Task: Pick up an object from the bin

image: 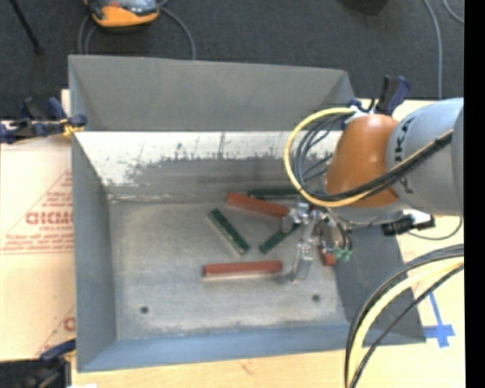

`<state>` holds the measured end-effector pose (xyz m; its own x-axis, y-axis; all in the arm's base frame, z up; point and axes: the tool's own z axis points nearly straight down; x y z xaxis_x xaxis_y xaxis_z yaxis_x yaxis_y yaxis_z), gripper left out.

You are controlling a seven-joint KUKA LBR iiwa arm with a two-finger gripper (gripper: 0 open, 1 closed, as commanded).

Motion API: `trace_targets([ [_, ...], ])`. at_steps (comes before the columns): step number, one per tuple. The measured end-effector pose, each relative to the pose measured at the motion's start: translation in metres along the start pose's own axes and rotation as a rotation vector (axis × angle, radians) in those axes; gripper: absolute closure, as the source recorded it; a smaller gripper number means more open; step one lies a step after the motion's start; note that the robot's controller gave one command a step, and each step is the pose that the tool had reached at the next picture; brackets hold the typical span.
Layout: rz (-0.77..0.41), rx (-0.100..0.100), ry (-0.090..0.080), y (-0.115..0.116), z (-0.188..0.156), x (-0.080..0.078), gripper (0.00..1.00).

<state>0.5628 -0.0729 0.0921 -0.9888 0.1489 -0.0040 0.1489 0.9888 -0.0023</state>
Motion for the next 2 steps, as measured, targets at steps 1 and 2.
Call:
trace_targets([
  [1, -0.014, -0.003, 0.000, 0.0819, 0.0207, 0.0126, 1.00],
  [2, -0.015, -0.002, 0.000, 0.0817, 0.0208, 0.0127, 1.00],
])
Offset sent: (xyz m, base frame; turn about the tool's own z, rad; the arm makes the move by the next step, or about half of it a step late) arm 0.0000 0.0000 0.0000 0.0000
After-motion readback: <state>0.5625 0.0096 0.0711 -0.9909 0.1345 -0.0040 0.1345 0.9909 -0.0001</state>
